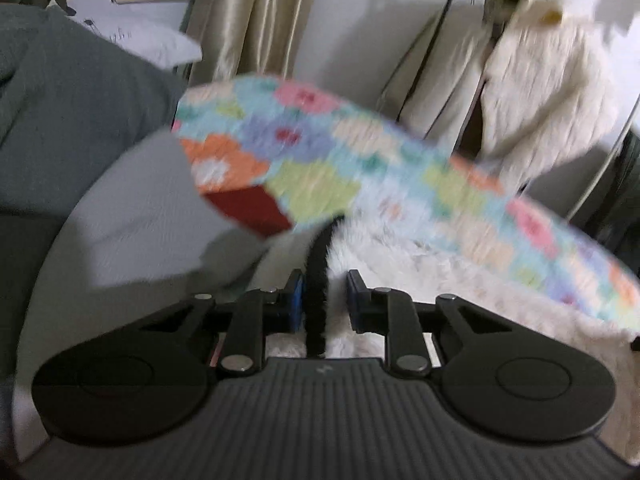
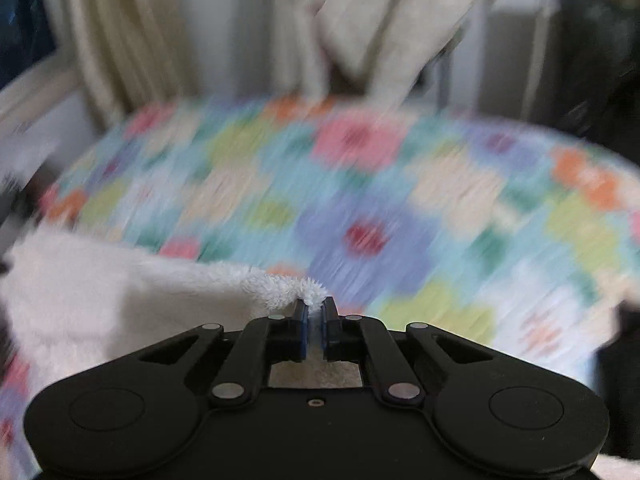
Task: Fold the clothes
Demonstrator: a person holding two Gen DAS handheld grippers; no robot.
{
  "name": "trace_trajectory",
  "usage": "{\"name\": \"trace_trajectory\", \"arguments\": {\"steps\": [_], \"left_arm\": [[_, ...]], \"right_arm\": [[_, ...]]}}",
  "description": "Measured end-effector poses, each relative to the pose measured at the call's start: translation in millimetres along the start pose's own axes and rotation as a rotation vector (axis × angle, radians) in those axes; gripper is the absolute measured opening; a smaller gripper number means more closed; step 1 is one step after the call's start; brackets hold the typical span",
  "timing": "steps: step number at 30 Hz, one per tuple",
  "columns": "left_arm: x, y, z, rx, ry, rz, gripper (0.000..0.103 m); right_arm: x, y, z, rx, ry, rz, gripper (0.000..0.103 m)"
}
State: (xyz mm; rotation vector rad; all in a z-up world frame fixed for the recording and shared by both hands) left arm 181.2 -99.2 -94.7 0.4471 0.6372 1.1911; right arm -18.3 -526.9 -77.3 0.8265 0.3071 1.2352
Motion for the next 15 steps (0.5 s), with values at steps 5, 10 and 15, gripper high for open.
{"name": "trace_trajectory", "arguments": {"steps": [5, 10, 15], "left_arm": [[6.8, -19.0, -17.7, 0.141, 0.053, 0.061, 0.040], [30.9, -16.9, -35.2, 0.272, 0.162, 0.116, 0.065], [41.5, 6.2, -45.1, 0.318, 0.197, 0.191, 0.070]], "right_arm": [[-9.8, -48.5, -21.7, 0.128, -0.150, -0.004, 0.025], [23.5, -32.0, -16.1, 0.136, -0.085, -0.023, 0.041], [70.1, -6.1, -15.1, 0.128, -0.043, 0.163, 0.050]]}}
Point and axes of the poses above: each gripper's, at about its wrist camera, not at the fingertips, and y roughly against the way its jaws point, x to its left, z to its top, the point moved 6 cm from there along -y, roughly the way its jaws point, and after that the axes turned 9 degrees about z, right-handed, at the moved point
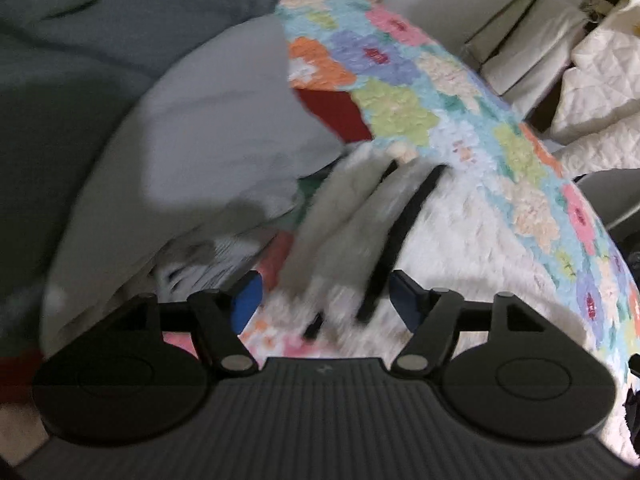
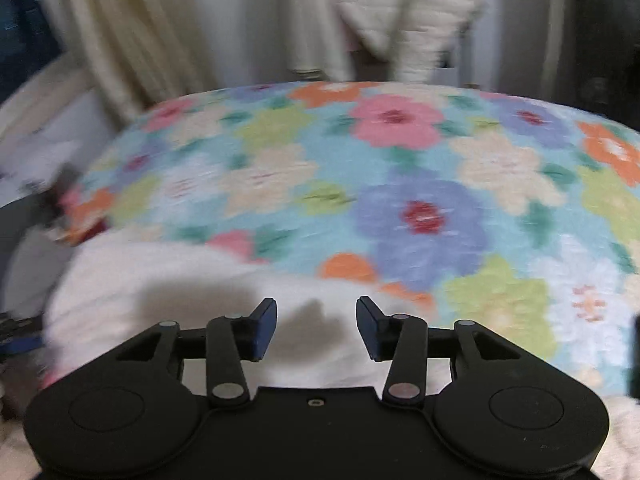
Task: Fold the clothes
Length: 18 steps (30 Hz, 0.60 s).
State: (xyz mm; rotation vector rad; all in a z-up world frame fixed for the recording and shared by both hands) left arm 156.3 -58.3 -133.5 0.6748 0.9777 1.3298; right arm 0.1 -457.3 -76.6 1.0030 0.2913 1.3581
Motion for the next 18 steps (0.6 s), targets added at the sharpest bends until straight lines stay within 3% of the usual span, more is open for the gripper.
{"name": "trace_trajectory", "arguments": {"steps": [3, 5, 7, 10, 12, 17, 18], "left_arm": [[1.3, 9.5, -10.0, 0.032, -0.004, 0.042, 0.070], [-8.8, 13.7, -17.0, 0.040, -0.033, 0.006, 0.071], [-21.8, 1.1, -30.7, 0.114, 0.001, -0.104, 0.071], [-34.0, -21.5, -47.4, 0.200, 0.113, -0.229, 0.071], [-34.8, -26.9, -50.6, 0.146, 0.243, -0.321, 0.072], [-33.9, -44.6, -53.2, 0.055, 0.330, -0.326, 0.083], [-34.8, -50.8, -54.0, 0.043, 0.296, -0.268, 0.083]], "right_arm": [[28.9, -16.6, -20.7, 0.086, -0.001, 0.118, 0.049], [46.1, -34.6, -38.8, 0.160, -0.022, 0.191, 0.050], [56.3, -56.4, -59.9, 0.233, -0.031, 0.229, 0.050], [54.3, -81.4, -91.1, 0.300, -0.021, 0.183, 0.049], [55.5, -81.9, -99.0, 0.293, -0.011, 0.173, 0.049], [63.4, -57.4, -91.5, 0.271, -0.027, 0.210, 0.050], [63.5, -53.6, -90.2, 0.267, -0.031, 0.218, 0.050]]}}
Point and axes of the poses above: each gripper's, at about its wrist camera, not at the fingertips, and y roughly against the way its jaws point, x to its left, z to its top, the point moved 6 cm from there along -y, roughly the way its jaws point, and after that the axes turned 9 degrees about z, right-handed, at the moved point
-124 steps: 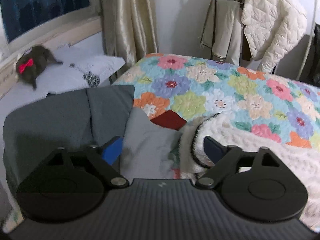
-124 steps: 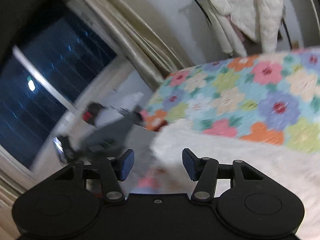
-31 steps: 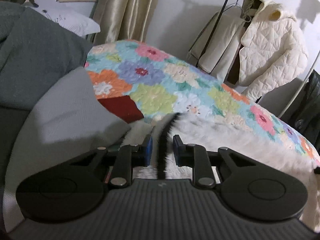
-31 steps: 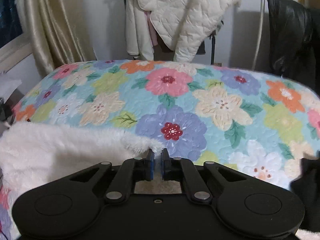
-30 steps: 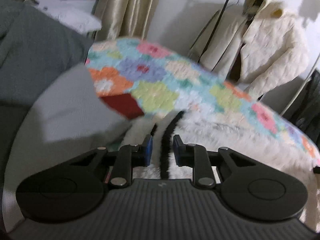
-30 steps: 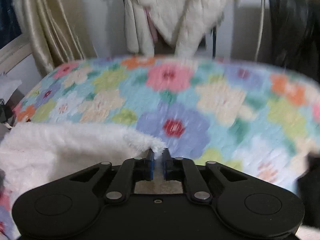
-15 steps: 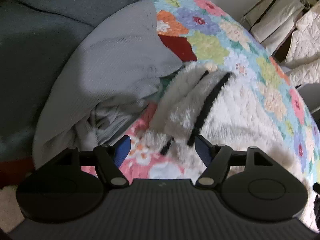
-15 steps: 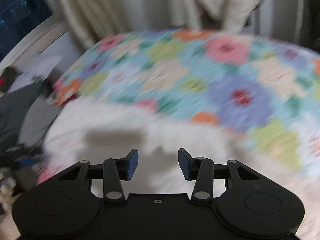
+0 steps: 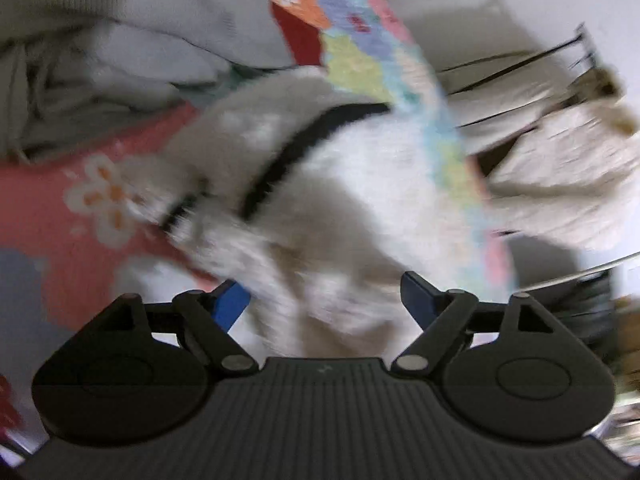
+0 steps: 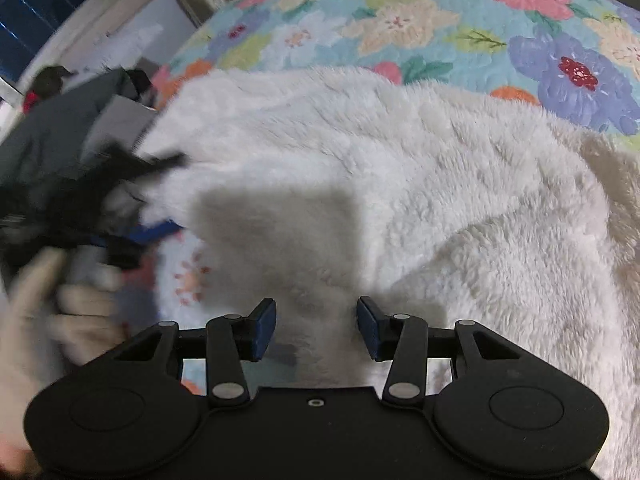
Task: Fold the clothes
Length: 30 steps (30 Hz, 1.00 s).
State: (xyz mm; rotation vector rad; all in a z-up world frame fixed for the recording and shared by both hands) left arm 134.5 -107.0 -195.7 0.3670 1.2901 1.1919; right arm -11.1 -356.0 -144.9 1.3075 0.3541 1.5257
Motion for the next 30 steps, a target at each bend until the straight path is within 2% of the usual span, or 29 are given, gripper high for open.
{"name": "trace_trajectory", "arguments": {"steps": [2, 4, 6, 7, 9, 12, 14, 16, 18, 20, 21, 24, 25, 27, 30], "left_arm": [[0.2, -11.1, 1.1, -0.053, -0.055, 0.053, 0.083], [-5.5, -12.8, 2.5, -0.102, -0.090, 0.018, 0.079], [-15.6, -10.2, 2.8, -0.146, -0.141, -0.037, 0.029], [-27.8, -4.1, 0.5, -0.170, -0.196, -0.049, 0.023], [-54.2, 12.4, -5.5, -0.232, -0.299, -0.088, 0.022], [-107.0, 49.5, -19.8, -0.317, -0.431, -0.184, 0.022], [-142.9, 73.1, -35.3, -0.338, -0.494, -0.281, 0.022], [-178.4, 94.6, -50.9, -0.352, -0.569, -0.379, 0.022], [-215.0, 122.5, -84.6, -0.354, -0.678, -0.494, 0.022], [-245.8, 143.3, -127.8, -0.322, -0.791, -0.609, 0.022], [-258.1, 149.3, -149.9, -0.279, -0.833, -0.665, 0.022], [-283.1, 154.4, -225.2, -0.080, -0.903, -0.823, 0.022], [-288.9, 147.4, -250.3, -0.022, -0.919, -0.842, 0.022], [-297.5, 124.4, -297.5, 0.096, -0.952, -0.818, 0.022], [-296.8, 75.1, -357.7, 0.303, -0.958, -0.677, 0.022]], "right_arm": [[1.4, 8.1, 0.1, -0.007, -0.003, 0.013, 0.050], [-2.7, 19.3, -0.9, -0.013, -0.009, 0.004, 0.050], [-8.5, 38.7, 1.0, -0.033, -0.024, -0.016, 0.050], [-11.6, 50.0, 2.5, -0.045, -0.033, -0.027, 0.050], [-20.6, 80.6, 8.1, -0.096, -0.043, -0.036, 0.050], [-41.7, 143.8, 17.7, -0.239, -0.073, -0.015, 0.050], [-63.1, 189.9, 19.7, -0.360, -0.138, 0.006, 0.052], [-90.6, 231.4, 15.1, -0.487, -0.230, 0.017, 0.062], [-118.5, 258.9, 6.3, -0.559, -0.322, 0.009, 0.062], [-144.6, 280.2, -8.2, -0.591, -0.405, -0.037, 0.062], [-157.2, 289.6, -16.8, -0.599, -0.445, -0.068, 0.062], [-190.7, 311.7, -47.3, -0.611, -0.574, -0.125, 0.062], [-200.3, 316.8, -59.2, -0.610, -0.621, -0.130, 0.062], [-213.1, 323.7, -78.9, -0.613, -0.689, -0.148, 0.062], [-223.4, 329.8, -101.2, -0.592, -0.717, -0.239, 0.062]]}}
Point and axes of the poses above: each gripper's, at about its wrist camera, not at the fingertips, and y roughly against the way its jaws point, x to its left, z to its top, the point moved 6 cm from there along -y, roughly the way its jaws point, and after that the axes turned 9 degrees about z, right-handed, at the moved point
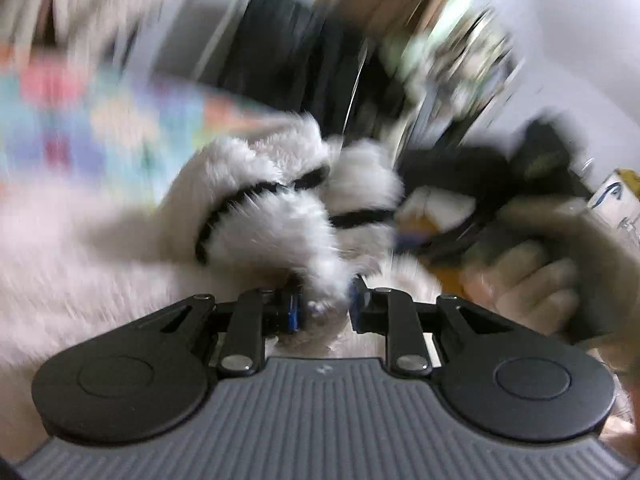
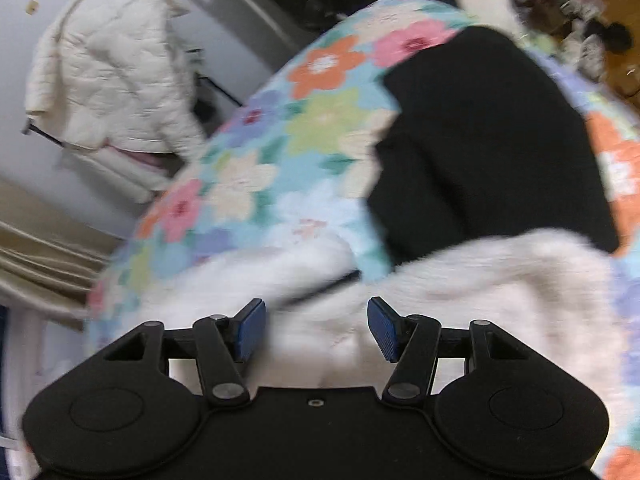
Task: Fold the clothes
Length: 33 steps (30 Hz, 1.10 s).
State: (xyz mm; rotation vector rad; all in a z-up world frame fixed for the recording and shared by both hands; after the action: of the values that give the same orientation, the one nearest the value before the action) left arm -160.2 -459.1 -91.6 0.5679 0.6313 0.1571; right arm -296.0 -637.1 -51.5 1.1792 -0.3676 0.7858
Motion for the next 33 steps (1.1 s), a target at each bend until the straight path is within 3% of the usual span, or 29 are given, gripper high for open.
{"name": "trace_trajectory", "arguments": {"steps": [2, 4, 10, 11, 12, 14, 16, 18, 20, 24, 26, 28, 30, 32, 33], "left_arm": [[1.7, -26.7, -22.8, 0.088, 0.041, 0.011, 0.022], [1.3, -33.2, -37.3, 0.107, 0.013, 0.044, 0.022], [-8.6, -8.6, -48.8, 0.117, -0.052, 0.080, 0.025], [-11.8, -2.7, -48.0, 0.120, -0.067, 0.081, 0.029], [-15.1, 3.5, -46.5, 0.122, -0.083, 0.082, 0.044], [-21.7, 19.7, -33.5, 0.098, -0.110, 0.095, 0.063], [-17.3, 49.2, -20.1, 0.070, -0.123, 0.119, 0.068], [-5.6, 70.6, -11.2, 0.064, -0.117, 0.165, 0.072], [14.7, 87.1, -7.0, 0.041, -0.107, 0.234, 0.072], [55.8, 120.4, 1.5, -0.017, -0.107, 0.397, 0.072], [72.7, 138.4, 5.3, -0.066, -0.157, 0.517, 0.072], [83.6, 164.6, 15.3, -0.162, -0.207, 0.703, 0.069], [91.0, 197.3, 28.5, -0.271, -0.233, 0.859, 0.066], [92.0, 224.3, 44.2, -0.315, -0.265, 0.904, 0.066], [93.9, 230.4, 49.0, -0.297, -0.277, 0.933, 0.066]], "right_arm": [[-10.5, 6.4, -1.5, -0.018, 0.017, -0.062, 0.062], [-21.0, 12.4, 0.0, -0.028, 0.026, -0.092, 0.062], [-7.5, 1.4, 6.7, 0.006, 0.075, -0.043, 0.062], [0.8, 3.2, 9.3, 0.017, 0.103, -0.028, 0.062], [9.1, 5.1, 11.8, 0.027, 0.131, -0.012, 0.062], [22.4, 14.7, 15.3, 0.048, 0.202, -0.003, 0.062], [32.1, 31.0, 18.7, 0.052, 0.295, -0.021, 0.062], [33.2, 53.0, 19.1, 0.004, 0.350, 0.038, 0.062], [24.0, 71.6, 8.6, -0.034, 0.346, 0.104, 0.062], [3.6, 96.1, -56.5, -0.091, 0.393, 0.136, 0.063], [-10.2, 96.7, -101.5, -0.053, 0.307, 0.226, 0.063], [-27.9, 93.7, -145.0, -0.012, 0.175, 0.301, 0.063], [-41.0, 91.8, -176.4, 0.011, 0.066, 0.315, 0.063], [-43.3, 91.6, -194.6, 0.012, 0.038, 0.302, 0.063], [-40.4, 90.3, -199.1, 0.013, 0.067, 0.291, 0.063]]}}
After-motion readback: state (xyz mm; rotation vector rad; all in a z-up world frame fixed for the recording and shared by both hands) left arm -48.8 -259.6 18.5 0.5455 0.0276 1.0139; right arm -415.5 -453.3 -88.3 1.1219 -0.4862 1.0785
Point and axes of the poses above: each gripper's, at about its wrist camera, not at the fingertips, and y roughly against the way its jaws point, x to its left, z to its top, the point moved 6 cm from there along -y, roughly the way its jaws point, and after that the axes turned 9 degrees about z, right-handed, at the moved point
